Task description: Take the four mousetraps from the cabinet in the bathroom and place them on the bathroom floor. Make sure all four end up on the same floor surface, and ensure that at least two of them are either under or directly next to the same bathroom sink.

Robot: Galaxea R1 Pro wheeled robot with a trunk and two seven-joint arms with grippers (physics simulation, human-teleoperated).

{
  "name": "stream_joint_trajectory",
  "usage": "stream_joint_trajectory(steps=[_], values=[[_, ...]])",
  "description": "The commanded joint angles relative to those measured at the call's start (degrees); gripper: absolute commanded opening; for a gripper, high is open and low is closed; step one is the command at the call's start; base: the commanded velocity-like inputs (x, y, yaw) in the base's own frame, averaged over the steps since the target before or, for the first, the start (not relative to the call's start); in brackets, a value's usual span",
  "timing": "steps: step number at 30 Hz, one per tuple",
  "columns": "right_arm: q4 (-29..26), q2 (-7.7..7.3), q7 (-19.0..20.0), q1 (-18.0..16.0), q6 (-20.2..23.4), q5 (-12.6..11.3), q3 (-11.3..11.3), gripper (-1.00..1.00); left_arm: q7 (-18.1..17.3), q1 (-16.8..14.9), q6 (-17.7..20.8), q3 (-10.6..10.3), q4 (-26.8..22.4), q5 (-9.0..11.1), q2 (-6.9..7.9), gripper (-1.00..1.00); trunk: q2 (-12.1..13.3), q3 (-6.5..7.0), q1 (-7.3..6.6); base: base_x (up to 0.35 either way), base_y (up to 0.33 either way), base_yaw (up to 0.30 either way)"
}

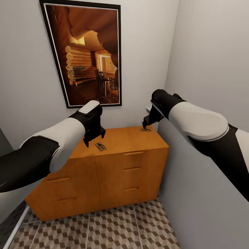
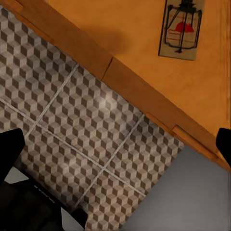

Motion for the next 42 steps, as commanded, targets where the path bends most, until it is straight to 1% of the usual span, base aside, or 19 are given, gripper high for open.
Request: stream_joint_trajectory(steps=[1,10,20,24,31,36,42], values=[[0.14,0.03,0.59,-0.02,0.16,-0.02,0.48,1.00,0.20,-0.06,0.62,-0.31,0.11,0.23,0.00,1.00,-0.03,-0.07,0.02,0.224,-0.200,0.000],[0.10,0.03,0.59,-0.02,0.22,-0.02,0.42,1.00,0.10,-0.05,0.55,-0.32,0.74,0.28,0.00,1.00,-0.03,-0.07,0.02,0.138,-0.117,0.000],[0.06,0.03,0.59,-0.02,0.24,-0.09,0.14,1.00,0.13,-0.08,0.71,-0.40,2.35,-0.22,0.00,1.00,-0.03,-0.07,0.02,0.027,-0.010,0.000],[0.06,0.03,0.59,-0.02,0.29,-0.10,0.13,1.00,-0.11,-0.07,0.75,-0.48,2.46,-0.39,0.00,1.00,-0.03,-0.07,0.02,0.203,-0.001,0.000],[0.05,0.03,0.59,-0.02,0.36,-0.08,0.12,1.00,-1.71,-0.06,0.80,-0.49,3.04,-0.28,0.00,1.00,-0.03,-0.07,0.02,0.240,0.000,0.000],[0.05,0.03,0.59,-0.02,0.39,-0.08,0.12,1.00,-2.44,-0.07,0.82,-0.48,4.15,-0.16,0.00,1.00,-0.03,-0.07,0.02,0.067,0.000,0.000],[0.05,0.03,0.59,-0.02,0.40,-0.10,0.15,1.00,-2.11,-0.06,0.80,-0.41,4.87,-0.12,0.00,1.00,-0.03,-0.07,0.02,0.016,0.000,0.000]])
